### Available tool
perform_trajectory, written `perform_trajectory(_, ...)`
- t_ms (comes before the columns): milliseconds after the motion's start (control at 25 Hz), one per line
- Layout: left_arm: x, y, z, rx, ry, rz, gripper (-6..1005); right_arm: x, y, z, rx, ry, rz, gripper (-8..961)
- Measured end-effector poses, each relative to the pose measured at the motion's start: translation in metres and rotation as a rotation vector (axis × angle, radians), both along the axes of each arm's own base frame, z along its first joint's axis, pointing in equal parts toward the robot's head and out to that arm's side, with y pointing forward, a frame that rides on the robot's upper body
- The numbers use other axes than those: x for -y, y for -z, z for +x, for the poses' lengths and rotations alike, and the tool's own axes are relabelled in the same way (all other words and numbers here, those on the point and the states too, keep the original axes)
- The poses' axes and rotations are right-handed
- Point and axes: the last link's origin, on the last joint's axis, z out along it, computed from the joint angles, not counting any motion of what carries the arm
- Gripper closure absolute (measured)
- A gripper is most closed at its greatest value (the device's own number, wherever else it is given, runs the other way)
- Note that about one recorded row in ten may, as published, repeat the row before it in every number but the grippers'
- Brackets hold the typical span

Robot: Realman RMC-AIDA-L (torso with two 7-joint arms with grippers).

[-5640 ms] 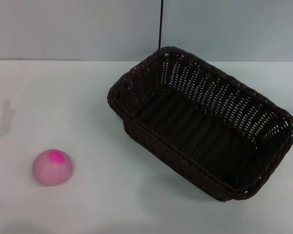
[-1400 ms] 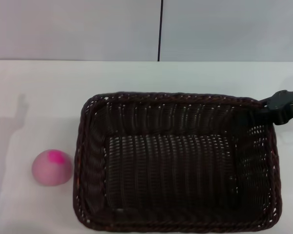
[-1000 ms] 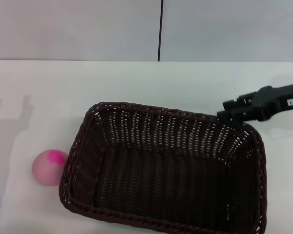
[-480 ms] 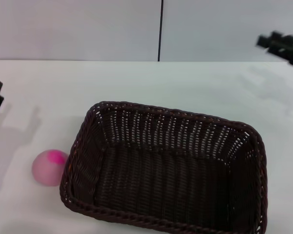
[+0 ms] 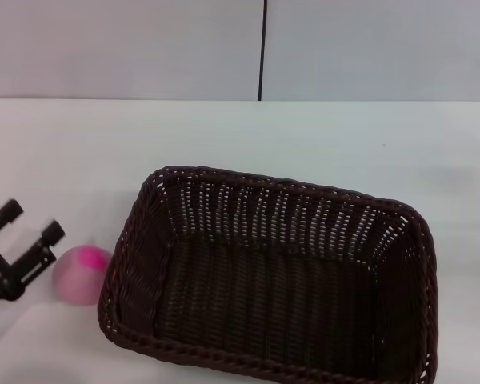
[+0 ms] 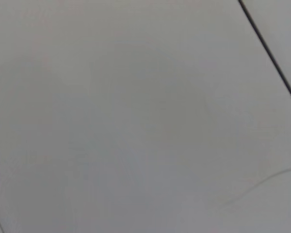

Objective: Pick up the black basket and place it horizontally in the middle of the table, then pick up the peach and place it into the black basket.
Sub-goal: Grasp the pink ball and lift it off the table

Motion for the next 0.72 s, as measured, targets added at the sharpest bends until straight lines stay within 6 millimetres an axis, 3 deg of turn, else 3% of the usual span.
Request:
perform_trajectory(400, 0.012, 0.019, -0.005, -0.039, -0.019, -0.139, 275, -0.004, 0.004, 0.001, -0.005, 0.019, -0.003, 328)
perform_trajectory(720, 0.008, 0.028, -0.004, -0.054, -0.019, -0.192, 300, -0.014, 0.01, -0.002, 0.004, 0.029, -0.02, 329)
